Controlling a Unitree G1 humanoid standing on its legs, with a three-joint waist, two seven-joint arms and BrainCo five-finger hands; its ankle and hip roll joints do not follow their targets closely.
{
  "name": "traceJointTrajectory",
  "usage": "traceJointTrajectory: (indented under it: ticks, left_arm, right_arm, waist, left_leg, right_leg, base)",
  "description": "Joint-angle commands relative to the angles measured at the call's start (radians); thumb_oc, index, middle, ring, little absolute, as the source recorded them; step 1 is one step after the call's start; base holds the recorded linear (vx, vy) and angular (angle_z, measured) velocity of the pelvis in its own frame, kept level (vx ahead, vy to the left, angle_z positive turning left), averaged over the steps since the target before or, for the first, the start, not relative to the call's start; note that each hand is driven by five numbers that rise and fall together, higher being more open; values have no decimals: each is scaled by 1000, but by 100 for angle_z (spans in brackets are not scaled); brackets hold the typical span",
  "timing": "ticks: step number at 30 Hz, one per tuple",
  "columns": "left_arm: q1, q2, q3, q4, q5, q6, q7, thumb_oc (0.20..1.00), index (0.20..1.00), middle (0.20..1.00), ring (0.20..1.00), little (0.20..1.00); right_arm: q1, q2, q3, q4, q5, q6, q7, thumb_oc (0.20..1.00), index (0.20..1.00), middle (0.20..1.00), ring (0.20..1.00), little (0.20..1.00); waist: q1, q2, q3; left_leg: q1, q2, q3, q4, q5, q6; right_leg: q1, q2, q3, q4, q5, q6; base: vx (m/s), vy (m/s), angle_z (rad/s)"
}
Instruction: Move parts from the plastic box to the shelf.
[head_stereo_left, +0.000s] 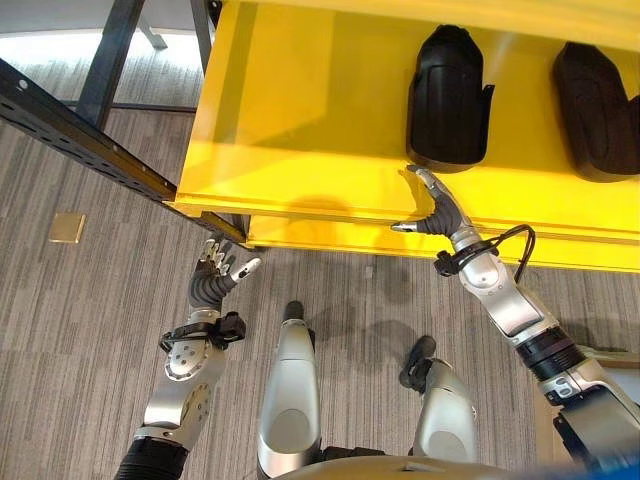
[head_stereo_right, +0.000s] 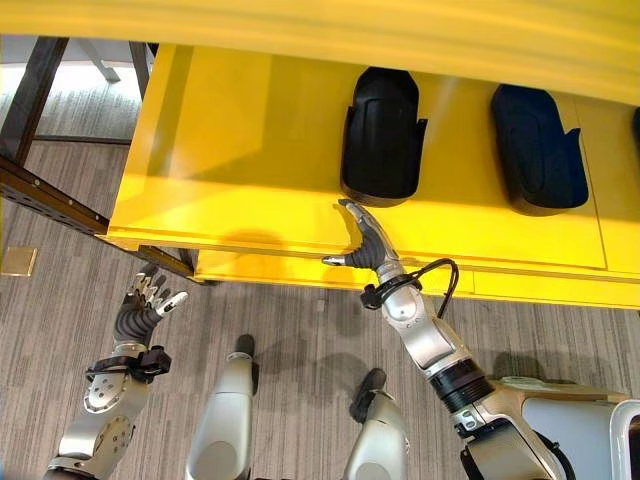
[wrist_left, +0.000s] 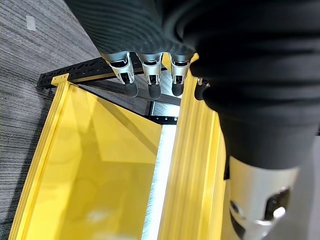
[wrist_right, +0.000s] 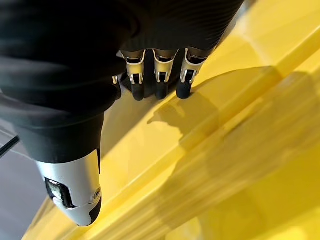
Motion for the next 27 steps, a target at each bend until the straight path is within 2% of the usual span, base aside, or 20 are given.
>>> traceJointTrajectory:
  ticks: [1, 27]
  left_arm:
    - [16, 0, 20, -53, 33, -56, 5, 1000, 1000, 1000, 1000, 1000]
    - [18, 6, 21, -54, 33, -59, -2, 1000, 1000, 1000, 1000, 1000]
  right_arm:
    - [-32, -3, -49, 13, -5, -1, -38, 1000, 1000, 1000, 1000, 1000]
    - [-16, -39, -112, 51, -29, 14, -75, 1000, 1000, 1000, 1000, 1000]
  waist:
    - [3, -2, -1]
    - [-6, 7, 6]
  left_leg:
    - [8, -38, 23, -39, 22, 64]
    - [-1, -43, 16, -31, 21, 66]
  right_leg:
    - [72, 21, 23, 122, -81, -7]
    - [55, 18, 25, 144, -87, -10]
  base:
    - [0, 0, 0]
    - [0, 0, 0]
